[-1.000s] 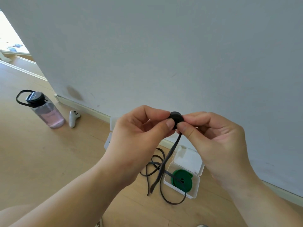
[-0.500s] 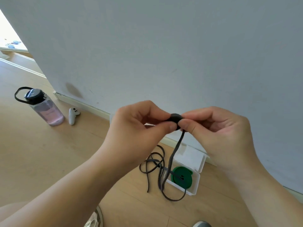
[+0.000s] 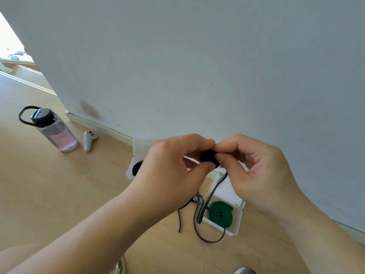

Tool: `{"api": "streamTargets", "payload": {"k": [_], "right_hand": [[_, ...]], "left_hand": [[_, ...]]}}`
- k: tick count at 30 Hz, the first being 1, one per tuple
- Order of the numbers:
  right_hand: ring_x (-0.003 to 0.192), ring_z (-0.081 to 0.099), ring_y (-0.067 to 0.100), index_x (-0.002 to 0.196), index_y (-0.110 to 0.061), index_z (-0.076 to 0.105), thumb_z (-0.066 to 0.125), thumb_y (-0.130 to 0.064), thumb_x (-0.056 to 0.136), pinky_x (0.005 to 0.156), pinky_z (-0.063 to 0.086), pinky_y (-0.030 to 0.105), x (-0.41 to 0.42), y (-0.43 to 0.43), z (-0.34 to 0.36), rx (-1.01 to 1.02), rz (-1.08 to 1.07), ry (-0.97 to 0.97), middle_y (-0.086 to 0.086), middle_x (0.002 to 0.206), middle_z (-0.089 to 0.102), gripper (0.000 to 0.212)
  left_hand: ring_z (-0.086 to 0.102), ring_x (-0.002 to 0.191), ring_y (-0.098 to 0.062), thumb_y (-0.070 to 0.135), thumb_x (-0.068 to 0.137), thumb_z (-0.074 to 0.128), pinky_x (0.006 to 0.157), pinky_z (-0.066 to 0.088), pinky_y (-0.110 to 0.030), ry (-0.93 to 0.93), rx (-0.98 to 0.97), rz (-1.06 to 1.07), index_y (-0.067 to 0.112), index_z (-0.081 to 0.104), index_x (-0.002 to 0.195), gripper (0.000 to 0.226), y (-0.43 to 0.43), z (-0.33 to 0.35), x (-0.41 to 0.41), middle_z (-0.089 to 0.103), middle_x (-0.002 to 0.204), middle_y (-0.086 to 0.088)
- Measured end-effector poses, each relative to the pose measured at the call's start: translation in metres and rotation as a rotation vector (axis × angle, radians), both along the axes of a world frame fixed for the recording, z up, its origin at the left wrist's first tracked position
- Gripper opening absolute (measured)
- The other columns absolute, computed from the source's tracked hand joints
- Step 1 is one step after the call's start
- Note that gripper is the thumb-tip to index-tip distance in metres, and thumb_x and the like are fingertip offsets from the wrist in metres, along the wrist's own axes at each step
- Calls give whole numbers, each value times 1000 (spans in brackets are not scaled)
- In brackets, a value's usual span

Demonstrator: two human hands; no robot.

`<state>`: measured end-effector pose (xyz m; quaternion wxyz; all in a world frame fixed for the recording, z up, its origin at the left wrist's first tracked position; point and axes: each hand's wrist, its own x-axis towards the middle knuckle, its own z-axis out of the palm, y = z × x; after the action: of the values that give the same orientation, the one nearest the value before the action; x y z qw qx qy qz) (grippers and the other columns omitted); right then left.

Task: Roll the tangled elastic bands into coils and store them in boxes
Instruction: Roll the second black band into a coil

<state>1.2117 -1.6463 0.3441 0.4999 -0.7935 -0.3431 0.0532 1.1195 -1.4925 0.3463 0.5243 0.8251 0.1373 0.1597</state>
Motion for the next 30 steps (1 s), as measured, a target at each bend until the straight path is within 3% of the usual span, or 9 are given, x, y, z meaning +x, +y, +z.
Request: {"api": "streamTargets", "payload": {"k": [6,10,11,13,16,21,24,27,30], "right_hand": [[76,79,26,84,-19,79,86,-6,74,77,64,41,1,2,6,286,-135,278,6,82,80,17],[85,79,24,90,-16,78,82,-3,76,81,63,35,-4,5,4,315,-84,301,4,90,81,19],[86,79,23,90,-15,78,80,1,79,81,63,32,-4,5,4,313,-83,280,3,90,81,20],[87,79,21,88,-17,78,76,9,84,82,63,28,-2,2,3,293,-83,241,2,90,81,26],[90,76,21,87,-22,78,72,10,87,83,60,27,4,-2,2,175,-54,102,-2,90,79,32],[89,77,20,88,-18,78,69,13,88,84,62,31,8,-5,4,206,-23,134,1,91,80,33],[92,75,18,90,-23,78,69,11,90,84,60,29,10,-6,3,87,7,15,-7,90,78,35],[91,74,15,91,-26,77,72,9,88,84,59,24,6,-6,2,12,28,-69,-11,89,76,36],[81,78,14,90,-26,78,81,2,81,79,62,24,4,-4,4,121,-77,106,-8,84,80,29]], "left_hand": [[77,84,-11,1,81,84,78,59,-24,-64,-420,96,18,77,86,19,4,2,4,81,87,2],[78,81,-23,-6,81,79,79,61,-32,-117,-714,115,4,71,89,15,-1,3,3,80,88,-12],[79,83,-24,-5,82,79,83,62,-36,-106,-704,109,3,71,89,13,-2,3,2,80,90,-10],[78,86,-20,5,84,81,86,63,-43,-41,-470,97,11,74,86,10,-1,2,3,81,93,2],[76,75,-7,19,82,86,78,63,-34,64,-184,90,27,74,81,14,-1,5,2,78,85,16],[75,72,-7,17,81,86,73,63,-31,55,-196,47,26,68,90,22,-4,3,0,78,82,11],[75,85,-3,15,84,84,76,62,-26,2,-173,-4,31,66,106,32,-4,1,0,77,91,16],[74,84,4,10,89,78,75,58,-14,4,-132,-36,26,75,107,24,-3,-2,2,78,87,19],[76,79,1,4,89,77,75,57,-12,-34,-199,6,20,79,99,19,-3,-6,4,80,83,14]]}}
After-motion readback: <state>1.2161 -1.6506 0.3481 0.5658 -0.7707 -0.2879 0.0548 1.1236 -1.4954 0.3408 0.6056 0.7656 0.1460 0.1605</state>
